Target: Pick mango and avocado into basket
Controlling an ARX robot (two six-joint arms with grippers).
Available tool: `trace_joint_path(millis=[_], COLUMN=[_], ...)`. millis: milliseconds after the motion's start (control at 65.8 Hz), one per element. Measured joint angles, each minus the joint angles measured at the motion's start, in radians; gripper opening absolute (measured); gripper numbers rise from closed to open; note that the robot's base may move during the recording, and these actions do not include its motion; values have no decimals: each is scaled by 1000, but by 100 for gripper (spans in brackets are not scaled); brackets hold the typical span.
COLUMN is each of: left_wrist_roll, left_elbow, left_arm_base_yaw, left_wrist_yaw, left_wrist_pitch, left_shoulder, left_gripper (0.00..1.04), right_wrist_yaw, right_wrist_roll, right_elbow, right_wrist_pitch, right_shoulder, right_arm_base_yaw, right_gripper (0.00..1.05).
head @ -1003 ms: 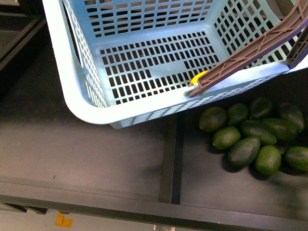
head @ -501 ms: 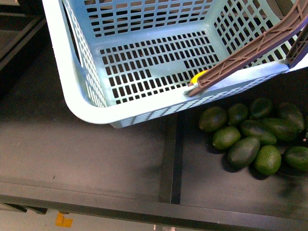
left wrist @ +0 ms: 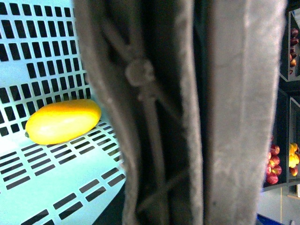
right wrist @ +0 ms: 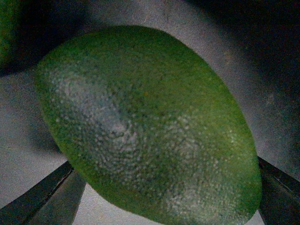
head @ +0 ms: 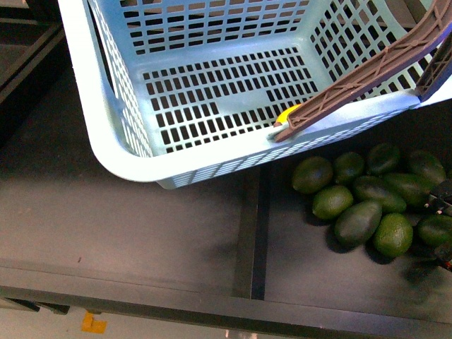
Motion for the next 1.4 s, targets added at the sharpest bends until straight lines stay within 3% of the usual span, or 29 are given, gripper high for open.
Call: trace_joint_path(millis=[304,714,1398], left_wrist_roll=[0,0,0], left_elbow=[0,0,0], left_arm_base_yaw=[0,0,0], left_wrist_yaw=[-1,0,0], left_wrist_pitch=[0,0,0], left_shoulder=[0,0,0], left_gripper=[15,15,15], right_wrist_yaw=[16,22,-50], right_wrist_roll=[15,28,77], right_elbow=[9,-27,-150], right_wrist_pitch=[-1,8,6], right_shoulder=[5,2,-213], right_arm_base_yaw=[6,-6,-67], right_gripper=[93,36,32])
